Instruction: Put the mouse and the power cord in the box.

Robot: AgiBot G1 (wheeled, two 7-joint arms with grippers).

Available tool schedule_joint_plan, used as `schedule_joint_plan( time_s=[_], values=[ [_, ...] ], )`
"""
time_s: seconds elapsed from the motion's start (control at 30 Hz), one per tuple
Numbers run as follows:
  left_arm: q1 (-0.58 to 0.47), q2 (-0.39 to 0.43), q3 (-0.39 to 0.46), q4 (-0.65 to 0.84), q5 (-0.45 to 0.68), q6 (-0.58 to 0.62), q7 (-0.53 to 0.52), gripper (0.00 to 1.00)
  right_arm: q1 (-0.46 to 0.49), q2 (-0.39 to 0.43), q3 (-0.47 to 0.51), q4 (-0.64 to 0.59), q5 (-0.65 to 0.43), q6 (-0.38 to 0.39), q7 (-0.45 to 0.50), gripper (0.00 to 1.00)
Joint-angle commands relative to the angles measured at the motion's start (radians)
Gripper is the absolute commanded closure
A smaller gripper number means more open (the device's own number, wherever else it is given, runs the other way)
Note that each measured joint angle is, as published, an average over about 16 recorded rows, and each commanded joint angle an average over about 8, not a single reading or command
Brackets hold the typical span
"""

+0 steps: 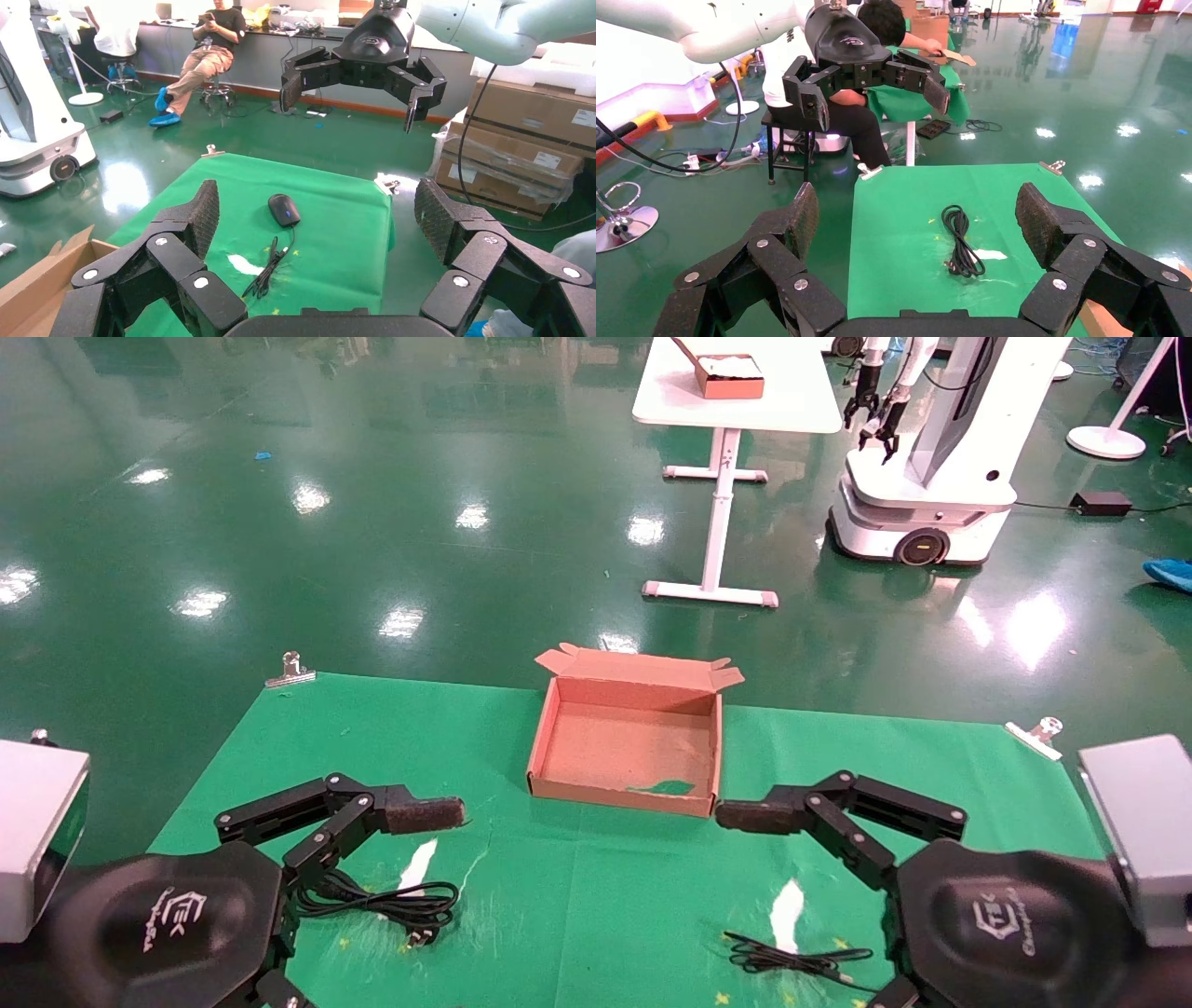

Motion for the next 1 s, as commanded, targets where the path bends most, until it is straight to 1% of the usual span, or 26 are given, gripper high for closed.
schedule_joint_plan(
  time_s=[0.03, 0.57, 0.7, 0.83, 1.0],
  values=[
    [0.0, 0.0, 0.0, 0.0, 0.0, 0.0, 0.0, 0.0, 0.0, 0.0, 0.0, 0.0, 0.0, 0.0, 0.0, 0.0],
    [0.001, -0.002, -0.003, -0.002, -0.001, 0.003, 0.0, 0.0, 0.0, 0.0, 0.0, 0.0, 0.0, 0.0, 0.0, 0.0],
    [-0.008, 0.0, 0.004, -0.002, 0.019, 0.005, 0.007, 0.0, 0.001, 0.003, -0.002, -0.004, -0.008, -0.002, -0.005, 0.0],
    [-0.05, 0.01, 0.039, 0.008, 0.096, 0.023, 0.024, 0.0, 0.004, 0.01, -0.011, -0.033, -0.04, -0.02, -0.032, 0.0],
    [-0.155, 0.041, 0.13, 0.049, 0.28, 0.068, 0.072, 0.0, 0.038, 0.013, -0.053, -0.113, -0.138, -0.065, -0.107, 0.0]
  ],
)
